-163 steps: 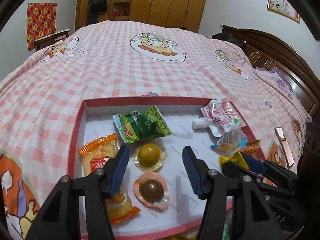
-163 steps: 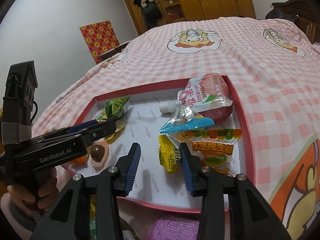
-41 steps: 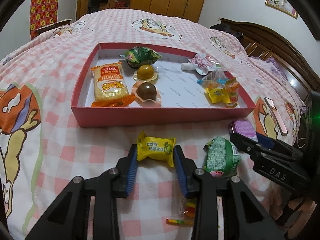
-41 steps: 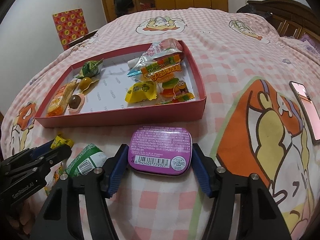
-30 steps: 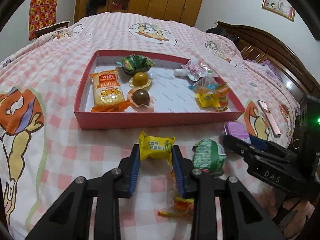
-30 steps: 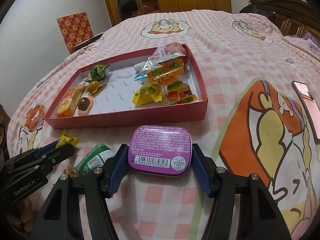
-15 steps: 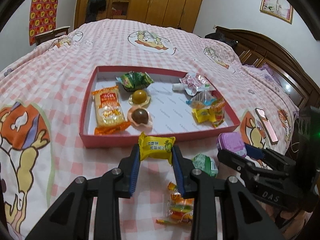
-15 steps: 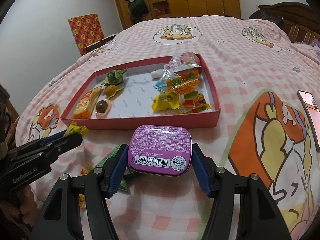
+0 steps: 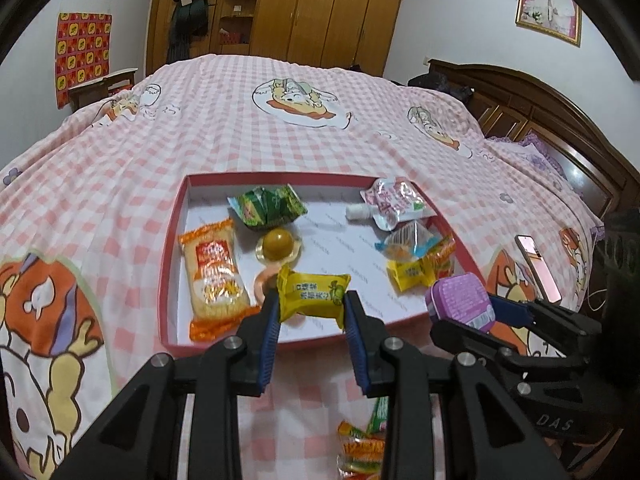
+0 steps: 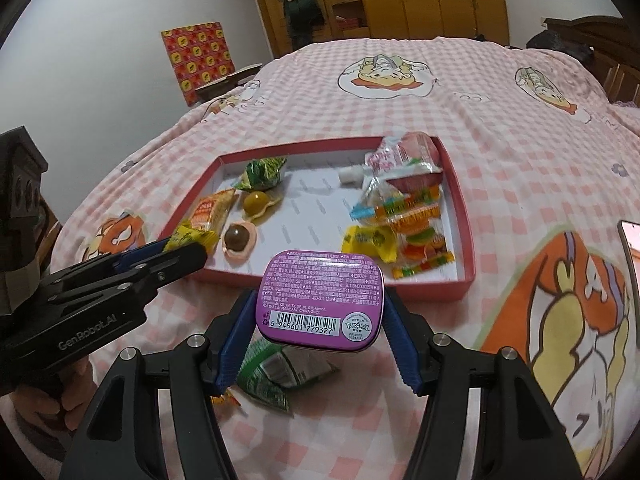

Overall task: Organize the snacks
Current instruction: 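Carry the yellow candy with the left tool while the right tool carries the purple tin, then drop the yellow candy from the left tool while the right tool releases the purple tin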

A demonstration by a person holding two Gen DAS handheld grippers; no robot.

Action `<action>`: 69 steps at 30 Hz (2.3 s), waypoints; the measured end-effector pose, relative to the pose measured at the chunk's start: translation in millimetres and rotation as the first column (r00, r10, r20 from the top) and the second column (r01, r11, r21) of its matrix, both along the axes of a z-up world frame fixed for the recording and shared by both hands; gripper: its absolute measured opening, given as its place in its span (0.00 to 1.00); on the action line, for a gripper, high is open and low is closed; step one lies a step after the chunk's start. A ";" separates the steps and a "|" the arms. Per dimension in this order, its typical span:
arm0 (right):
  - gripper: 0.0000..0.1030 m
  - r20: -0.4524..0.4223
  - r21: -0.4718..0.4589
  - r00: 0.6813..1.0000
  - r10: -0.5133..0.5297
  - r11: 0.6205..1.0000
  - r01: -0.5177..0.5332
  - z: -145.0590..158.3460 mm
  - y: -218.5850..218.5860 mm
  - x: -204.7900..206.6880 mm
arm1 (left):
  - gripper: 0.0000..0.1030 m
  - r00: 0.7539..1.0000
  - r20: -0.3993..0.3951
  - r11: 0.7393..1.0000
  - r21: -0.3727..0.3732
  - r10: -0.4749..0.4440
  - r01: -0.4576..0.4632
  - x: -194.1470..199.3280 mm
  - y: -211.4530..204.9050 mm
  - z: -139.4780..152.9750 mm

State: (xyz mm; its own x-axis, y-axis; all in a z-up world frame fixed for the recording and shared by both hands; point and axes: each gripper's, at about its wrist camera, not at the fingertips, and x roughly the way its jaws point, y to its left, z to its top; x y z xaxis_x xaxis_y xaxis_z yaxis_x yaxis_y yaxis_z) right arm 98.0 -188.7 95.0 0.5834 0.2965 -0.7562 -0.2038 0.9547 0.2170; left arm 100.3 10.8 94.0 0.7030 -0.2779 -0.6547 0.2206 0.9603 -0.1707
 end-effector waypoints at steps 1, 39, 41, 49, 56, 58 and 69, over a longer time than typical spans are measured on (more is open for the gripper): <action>0.61 0.001 -0.001 1.000 0.003 1.000 -0.003 0.6 0.6 1.6 | 0.31 1.000 0.001 1.000 0.001 0.000 0.000 1.6 -0.4 0.4; 0.61 0.001 0.006 0.996 0.086 0.996 -0.086 -15.1 37.5 87.5 | 0.29 0.997 -0.053 0.998 0.016 0.055 -0.054 63.0 11.8 -36.3; 0.61 -0.006 0.008 0.996 0.089 0.996 -0.089 -17.5 39.4 90.8 | 0.29 0.997 -0.050 0.998 0.017 0.054 -0.053 63.0 11.7 -36.5; 0.61 0.003 -0.003 0.996 0.094 0.996 -0.094 -21.6 45.0 98.3 | 0.29 0.997 -0.045 0.998 0.017 0.055 -0.055 61.0 11.6 -37.3; 0.61 0.009 0.011 0.997 0.073 0.997 -0.073 -21.9 40.5 100.8 | 0.29 0.997 -0.046 0.998 0.018 0.055 -0.054 61.1 11.6 -37.4; 0.62 0.011 0.017 0.998 0.069 0.997 -0.069 -21.9 39.7 100.8 | 0.29 0.997 -0.046 0.998 0.017 0.055 -0.055 61.1 11.6 -37.4; 0.69 0.022 0.040 0.998 0.055 0.998 -0.056 -18.1 36.5 98.3 | 0.30 0.997 -0.050 0.998 0.009 0.057 -0.057 60.7 12.8 -36.7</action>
State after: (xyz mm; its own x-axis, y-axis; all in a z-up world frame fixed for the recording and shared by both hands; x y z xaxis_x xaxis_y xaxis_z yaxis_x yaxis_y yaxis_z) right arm 196.4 -152.1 76.9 0.5808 0.3588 -0.7307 -0.2608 0.9323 0.2506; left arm 161.0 23.6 57.4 0.6839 -0.2332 -0.6913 0.1569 0.9724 -0.1728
